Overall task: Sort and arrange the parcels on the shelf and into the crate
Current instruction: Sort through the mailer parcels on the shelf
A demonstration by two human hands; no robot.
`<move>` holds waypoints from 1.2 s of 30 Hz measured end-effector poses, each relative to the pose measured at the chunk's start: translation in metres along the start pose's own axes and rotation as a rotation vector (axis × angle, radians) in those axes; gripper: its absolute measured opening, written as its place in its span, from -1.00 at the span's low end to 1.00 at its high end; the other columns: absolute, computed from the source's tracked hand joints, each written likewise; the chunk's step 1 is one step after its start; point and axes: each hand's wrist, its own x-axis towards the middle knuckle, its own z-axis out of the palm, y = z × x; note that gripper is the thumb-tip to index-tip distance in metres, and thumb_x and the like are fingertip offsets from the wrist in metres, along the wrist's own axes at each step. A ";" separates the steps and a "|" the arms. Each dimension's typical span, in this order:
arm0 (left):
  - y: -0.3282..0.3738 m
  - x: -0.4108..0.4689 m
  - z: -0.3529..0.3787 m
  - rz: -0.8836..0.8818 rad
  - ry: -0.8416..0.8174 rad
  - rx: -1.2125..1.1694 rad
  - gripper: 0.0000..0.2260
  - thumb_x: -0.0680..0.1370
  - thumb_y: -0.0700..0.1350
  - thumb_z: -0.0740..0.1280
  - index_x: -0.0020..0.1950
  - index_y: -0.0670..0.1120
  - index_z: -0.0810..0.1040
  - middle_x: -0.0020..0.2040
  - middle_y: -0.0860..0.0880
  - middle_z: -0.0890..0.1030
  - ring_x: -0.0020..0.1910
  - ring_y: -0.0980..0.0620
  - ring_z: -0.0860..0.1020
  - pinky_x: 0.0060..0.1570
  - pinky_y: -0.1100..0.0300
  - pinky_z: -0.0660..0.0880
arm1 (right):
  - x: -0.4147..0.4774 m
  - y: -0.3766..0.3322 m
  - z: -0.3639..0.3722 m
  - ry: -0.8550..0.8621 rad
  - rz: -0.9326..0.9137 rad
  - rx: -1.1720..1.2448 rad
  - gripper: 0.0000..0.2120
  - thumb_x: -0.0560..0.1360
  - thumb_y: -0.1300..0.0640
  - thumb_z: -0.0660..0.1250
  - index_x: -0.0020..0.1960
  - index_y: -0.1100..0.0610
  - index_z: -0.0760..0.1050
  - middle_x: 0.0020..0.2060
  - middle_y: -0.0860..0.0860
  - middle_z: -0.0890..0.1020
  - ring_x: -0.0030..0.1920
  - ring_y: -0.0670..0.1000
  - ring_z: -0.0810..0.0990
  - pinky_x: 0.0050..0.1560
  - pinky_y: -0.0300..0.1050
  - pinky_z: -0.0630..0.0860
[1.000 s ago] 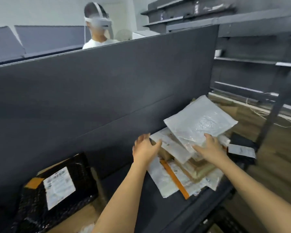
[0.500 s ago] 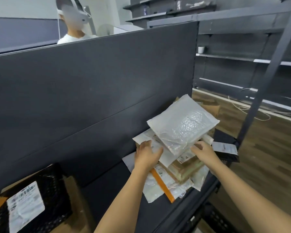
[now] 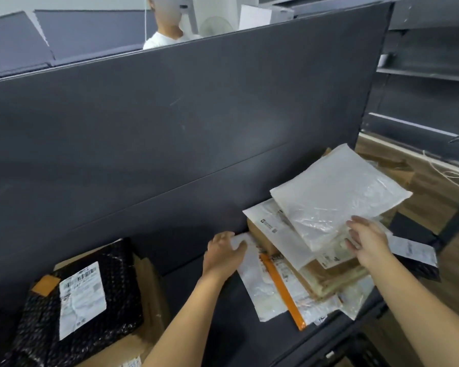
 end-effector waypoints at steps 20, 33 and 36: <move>0.012 -0.025 -0.048 -0.276 -0.209 -0.976 -0.37 0.55 0.33 0.06 0.42 -0.10 0.34 0.37 -0.14 0.47 0.23 -0.16 0.53 0.18 -0.07 0.47 | -0.077 -0.024 0.042 -0.291 -0.533 -0.165 -0.86 0.51 0.35 0.29 0.00 0.18 0.55 -0.03 0.13 0.59 0.01 0.04 0.59 0.14 0.00 0.56; -0.027 -0.065 -0.123 0.229 -0.333 -1.369 -0.54 0.48 -0.19 0.34 0.38 -0.12 0.42 0.23 -0.20 0.59 0.17 -0.21 0.59 0.04 -0.10 0.58 | -0.146 -0.012 0.092 -0.866 -0.119 -0.148 -0.65 0.37 -0.27 0.32 0.05 -0.15 0.65 -0.02 -0.08 0.71 -0.05 -0.13 0.68 -0.24 -0.32 0.57; -0.038 -0.072 -0.135 0.271 -0.316 -1.336 -0.50 0.47 -0.20 0.37 0.40 -0.12 0.39 0.28 -0.24 0.55 0.23 -0.25 0.55 0.12 -0.13 0.55 | -0.144 0.000 0.098 -0.974 -0.076 -0.166 -0.53 0.31 -0.03 0.48 0.19 0.06 0.58 0.05 0.06 0.69 0.02 0.05 0.68 -0.16 -0.13 0.62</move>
